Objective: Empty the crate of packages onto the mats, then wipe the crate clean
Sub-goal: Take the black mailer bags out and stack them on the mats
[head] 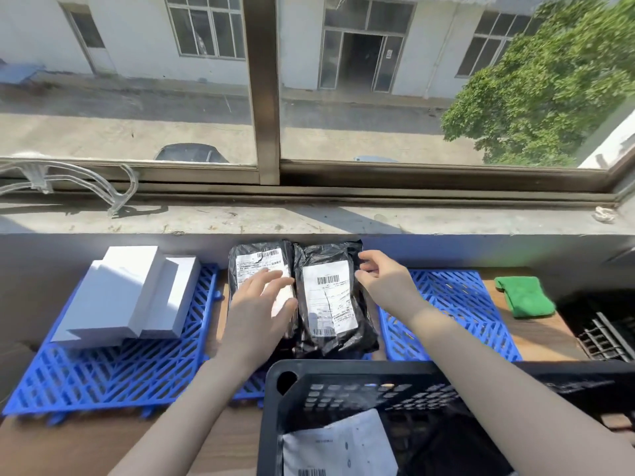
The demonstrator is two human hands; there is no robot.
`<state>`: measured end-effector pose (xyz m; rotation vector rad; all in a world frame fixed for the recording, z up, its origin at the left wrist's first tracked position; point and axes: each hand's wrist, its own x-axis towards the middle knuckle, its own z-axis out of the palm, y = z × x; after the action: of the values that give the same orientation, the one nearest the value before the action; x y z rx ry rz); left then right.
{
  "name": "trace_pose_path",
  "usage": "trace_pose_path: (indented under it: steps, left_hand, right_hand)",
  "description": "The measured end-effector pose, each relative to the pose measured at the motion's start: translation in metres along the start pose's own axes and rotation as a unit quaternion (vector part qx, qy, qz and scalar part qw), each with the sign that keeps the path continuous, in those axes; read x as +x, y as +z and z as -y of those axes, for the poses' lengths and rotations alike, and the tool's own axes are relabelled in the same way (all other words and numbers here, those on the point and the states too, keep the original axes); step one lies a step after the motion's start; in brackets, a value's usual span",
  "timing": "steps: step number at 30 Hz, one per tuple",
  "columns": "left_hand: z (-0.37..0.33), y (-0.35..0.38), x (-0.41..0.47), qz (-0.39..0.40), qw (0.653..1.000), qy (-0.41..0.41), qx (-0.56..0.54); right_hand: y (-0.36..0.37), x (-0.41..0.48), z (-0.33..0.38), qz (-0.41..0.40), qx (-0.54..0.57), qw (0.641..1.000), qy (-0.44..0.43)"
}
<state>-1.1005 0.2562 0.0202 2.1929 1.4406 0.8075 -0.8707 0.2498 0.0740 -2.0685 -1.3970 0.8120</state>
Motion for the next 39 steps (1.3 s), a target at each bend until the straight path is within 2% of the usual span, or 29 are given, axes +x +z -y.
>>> trace_pose_path:
  steps: [4,7,10,14,16,20,23,26,31,35,39]
  left_hand:
    - [-0.040,-0.051,-0.013,-0.057,0.997,-0.007,-0.055]
    - [-0.080,-0.080,-0.036,-0.096,0.994,-0.003,-0.054]
    - [-0.124,-0.093,-0.066,-0.128,0.990,0.002,-0.050]
    - [-0.182,-0.090,-0.115,-0.151,0.987,0.031,-0.049]
    - [-0.204,-0.077,-0.142,-0.115,0.991,0.042,-0.053]
    - [-0.235,-0.039,-0.179,0.041,0.998,-0.003,-0.057]
    - [-0.251,-0.005,-0.195,0.159,0.987,-0.018,-0.028]
    - [-0.255,0.028,-0.207,0.242,0.970,-0.029,0.004]
    - [-0.252,0.061,-0.218,0.303,0.952,-0.030,0.036]
    - [-0.249,0.078,-0.219,0.330,0.943,-0.026,0.040]
    - [-0.246,0.083,-0.216,0.340,0.939,-0.022,0.039]
  right_hand:
    - [-0.020,-0.042,0.016,-0.013,-0.047,0.994,-0.093]
    - [-0.035,-0.085,0.019,-0.026,-0.014,0.987,-0.157]
    - [-0.059,-0.126,0.009,-0.029,-0.039,0.974,-0.221]
    - [-0.091,-0.180,-0.018,-0.023,-0.047,0.968,-0.247]
    - [-0.099,-0.204,-0.040,-0.020,-0.052,0.969,-0.242]
    - [-0.114,-0.236,-0.089,-0.004,-0.083,0.979,-0.185]
    - [-0.121,-0.253,-0.122,0.021,-0.116,0.984,-0.133]
    - [-0.120,-0.267,-0.151,0.050,-0.146,0.984,-0.085]
    - [-0.105,-0.281,-0.178,0.113,-0.164,0.980,-0.020]
    - [-0.096,-0.286,-0.187,0.131,-0.128,0.983,0.008]
    - [-0.086,-0.286,-0.191,0.115,-0.124,0.986,0.008]
